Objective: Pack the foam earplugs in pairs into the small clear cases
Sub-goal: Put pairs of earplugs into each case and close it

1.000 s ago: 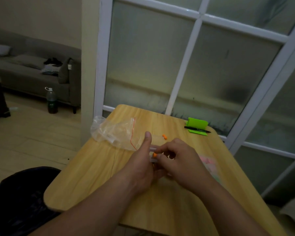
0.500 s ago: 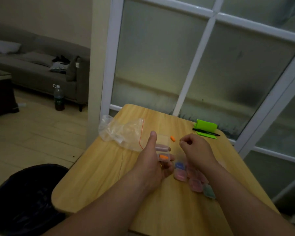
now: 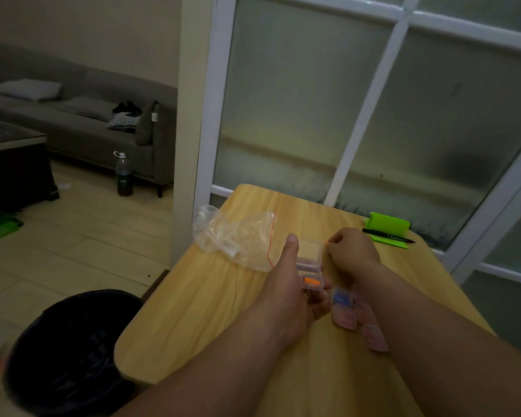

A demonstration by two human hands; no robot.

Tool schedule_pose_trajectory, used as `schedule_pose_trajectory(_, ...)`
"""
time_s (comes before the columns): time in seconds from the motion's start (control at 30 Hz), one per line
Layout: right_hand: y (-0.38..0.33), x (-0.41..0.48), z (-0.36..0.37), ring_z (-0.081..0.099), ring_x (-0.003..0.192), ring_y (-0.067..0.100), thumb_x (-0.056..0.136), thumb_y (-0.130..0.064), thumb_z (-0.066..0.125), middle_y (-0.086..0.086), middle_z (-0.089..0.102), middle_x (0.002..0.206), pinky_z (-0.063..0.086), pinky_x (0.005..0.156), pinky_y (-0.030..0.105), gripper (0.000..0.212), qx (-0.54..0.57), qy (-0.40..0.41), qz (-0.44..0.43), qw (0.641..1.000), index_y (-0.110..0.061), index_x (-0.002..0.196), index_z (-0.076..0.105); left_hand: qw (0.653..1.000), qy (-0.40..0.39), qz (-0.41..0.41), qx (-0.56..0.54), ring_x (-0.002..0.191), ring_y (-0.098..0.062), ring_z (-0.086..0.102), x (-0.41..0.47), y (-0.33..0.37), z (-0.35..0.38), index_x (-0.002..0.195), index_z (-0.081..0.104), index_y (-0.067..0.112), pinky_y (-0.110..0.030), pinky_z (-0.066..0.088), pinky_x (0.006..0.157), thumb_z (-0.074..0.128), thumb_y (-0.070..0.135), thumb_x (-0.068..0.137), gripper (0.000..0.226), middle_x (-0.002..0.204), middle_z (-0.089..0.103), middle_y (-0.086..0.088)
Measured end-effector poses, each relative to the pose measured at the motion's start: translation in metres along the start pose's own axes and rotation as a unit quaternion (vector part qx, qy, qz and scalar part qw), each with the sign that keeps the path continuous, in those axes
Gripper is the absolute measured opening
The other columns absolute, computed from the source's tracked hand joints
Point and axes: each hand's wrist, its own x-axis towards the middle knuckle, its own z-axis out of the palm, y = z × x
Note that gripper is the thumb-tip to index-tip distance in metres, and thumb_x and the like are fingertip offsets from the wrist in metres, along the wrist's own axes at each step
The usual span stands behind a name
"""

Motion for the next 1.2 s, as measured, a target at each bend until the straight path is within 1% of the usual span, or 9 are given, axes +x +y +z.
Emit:
schedule_pose_trajectory(0.17,-0.001,-0.024,-0.050,0.069,0.098,0.024,0.092,-0.022,0.077,0.003,0.075,0.100,0.048,0.081,0.033,0.012,0.121,0.056,-0.053,0.990,-0.013,0.100,0.076,1.000,0.000,0.003,0.011,0.056,-0.015,0.041,-0.002,0.000,0.000,0.102,0.061,0.010,-0.023,0.041,0.048,0.050,0.079,0.091,0.070,0.067,0.056,-0.008)
schedule_pose_trajectory(0.27,-0.010,-0.061,-0.085,0.069,0.090,0.019,0.093,-0.022,0.078,0.001,0.074,0.093,0.050,0.077,0.033,0.011,0.201,0.067,-0.073,0.975,-0.013,0.100,0.075,1.000,-0.003,0.004,0.015,0.058,-0.014,0.038,-0.004,0.000,0.001,0.102,0.059,0.012,-0.023,0.038,0.050,0.049,0.079,0.092,0.069,0.066,0.054,-0.006)
schedule_pose_trajectory(0.4,-0.025,-0.124,-0.106,0.069,0.086,0.003,0.093,-0.020,0.078,-0.008,0.076,0.089,0.052,0.074,0.017,0.002,0.274,0.044,-0.147,0.949,-0.021,0.094,0.077,1.000,-0.005,0.012,0.028,0.059,-0.015,0.037,-0.006,0.000,0.006,0.106,0.058,0.011,-0.024,0.038,0.050,0.045,0.076,0.096,0.067,0.066,0.054,-0.007)
schedule_pose_trajectory(0.57,-0.030,-0.156,-0.086,0.064,0.084,0.000,0.090,-0.025,0.077,-0.013,0.069,0.088,0.047,0.071,0.017,0.006,0.183,0.008,-0.210,0.960,-0.031,0.090,0.076,0.998,-0.024,0.033,0.042,0.062,-0.013,0.040,-0.006,-0.003,0.005,0.114,0.063,0.013,-0.026,0.040,0.057,0.042,0.071,0.100,0.063,0.066,0.054,-0.002)
schedule_pose_trajectory(0.7,-0.024,-0.158,-0.078,0.058,0.084,-0.002,0.092,-0.029,0.075,-0.014,0.061,0.091,0.041,0.070,0.015,0.006,0.122,0.001,-0.215,0.969,-0.032,0.096,0.078,0.995,-0.046,0.024,0.084,0.057,-0.011,0.051,-0.010,-0.006,0.009,0.118,0.069,0.012,-0.022,0.046,0.053,0.036,0.071,0.102,0.070,0.062,0.058,-0.001)
schedule_pose_trajectory(0.87,-0.021,-0.154,-0.081,0.062,0.086,-0.002,0.094,-0.031,0.073,-0.014,0.065,0.093,0.043,0.071,0.014,0.008,0.163,0.000,-0.212,0.964,-0.034,0.100,0.078,0.995,-0.050,0.033,0.083,0.061,-0.014,0.044,-0.007,-0.007,0.009,0.116,0.068,0.011,-0.027,0.039,0.056,0.041,0.072,0.100,0.068,0.069,0.056,-0.004)
schedule_pose_trajectory(1.0,-0.014,-0.149,-0.085,0.062,0.090,-0.002,0.098,-0.024,0.069,-0.016,0.069,0.095,0.048,0.074,0.020,0.012,0.245,0.064,-0.174,0.952,-0.030,0.108,0.072,0.995,-0.049,0.006,0.087,0.059,-0.017,0.049,-0.009,-0.006,0.009,0.115,0.059,0.008,-0.027,0.044,0.052,0.045,0.076,0.096,0.072,0.073,0.056,-0.009)
schedule_pose_trajectory(1.1,-0.009,-0.152,-0.084,0.060,0.103,-0.004,0.103,-0.030,0.063,-0.016,0.066,0.115,0.048,0.082,0.017,0.030,0.240,0.004,-0.179,0.954,-0.031,0.133,0.065,0.995,-0.065,0.003,0.077,0.061,-0.017,0.047,-0.006,-0.008,0.009,0.124,0.060,0.004,-0.027,0.045,0.052,0.040,0.080,0.095,0.084,0.074,0.056,-0.009)
schedule_pose_trajectory(1.2,-0.007,-0.160,-0.080,0.061,0.110,-0.002,0.104,-0.035,0.061,-0.020,0.068,0.115,0.051,0.091,0.025,0.023,0.228,-0.028,-0.211,0.950,-0.035,0.125,0.070,0.996,-0.078,0.004,0.040,0.063,-0.016,0.052,-0.007,-0.006,0.009,0.121,0.066,0.004,-0.028,0.049,0.056,0.033,0.081,0.096,0.087,0.072,0.062,-0.008)
